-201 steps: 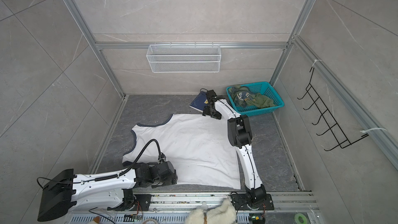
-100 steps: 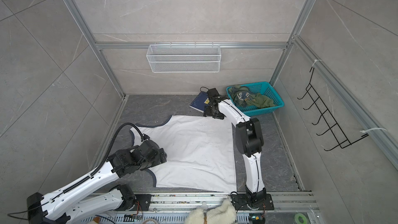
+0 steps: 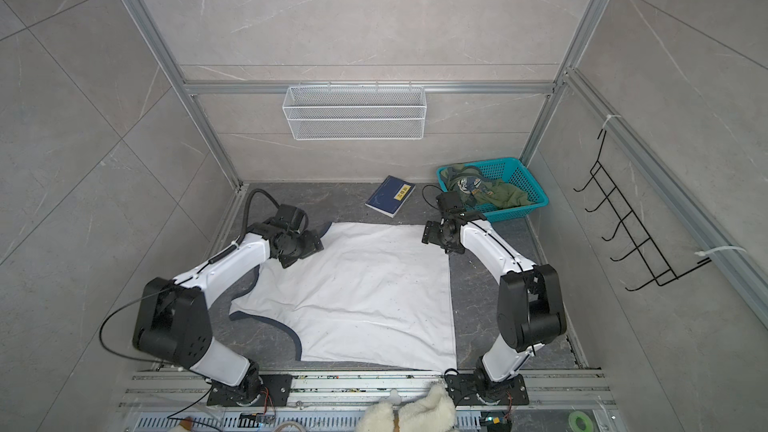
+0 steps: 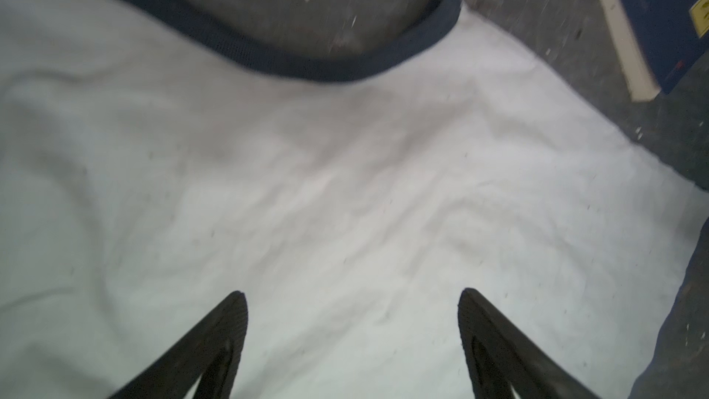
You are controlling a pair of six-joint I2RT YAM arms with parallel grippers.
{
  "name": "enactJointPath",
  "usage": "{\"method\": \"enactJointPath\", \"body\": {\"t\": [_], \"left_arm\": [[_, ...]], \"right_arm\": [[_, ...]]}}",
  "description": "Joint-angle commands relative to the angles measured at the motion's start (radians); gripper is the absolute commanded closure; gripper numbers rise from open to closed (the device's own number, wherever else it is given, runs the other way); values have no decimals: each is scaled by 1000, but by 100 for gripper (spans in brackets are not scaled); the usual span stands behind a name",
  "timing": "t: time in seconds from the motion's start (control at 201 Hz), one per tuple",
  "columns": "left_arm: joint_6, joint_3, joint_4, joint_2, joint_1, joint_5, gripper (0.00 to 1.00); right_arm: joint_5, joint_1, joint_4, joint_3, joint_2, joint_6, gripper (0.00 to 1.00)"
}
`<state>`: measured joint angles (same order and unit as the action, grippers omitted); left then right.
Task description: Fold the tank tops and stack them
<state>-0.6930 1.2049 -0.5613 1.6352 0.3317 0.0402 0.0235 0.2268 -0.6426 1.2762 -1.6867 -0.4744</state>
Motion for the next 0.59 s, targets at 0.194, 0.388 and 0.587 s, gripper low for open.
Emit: {"method": "enactJointPath", "body": {"t": [0.194,0.388,0.587], "left_arm": [[168,370,86,362,-36,-69,18],[260,472,71,466,-35,-80,25],[297,531,50,535,-35,-94,33]], "right_arm": [[46,-2,44,139,-160,13,16],[78,-4,0,246,-270,21,20],[71,-5,-16,283,-305,25,22]]}}
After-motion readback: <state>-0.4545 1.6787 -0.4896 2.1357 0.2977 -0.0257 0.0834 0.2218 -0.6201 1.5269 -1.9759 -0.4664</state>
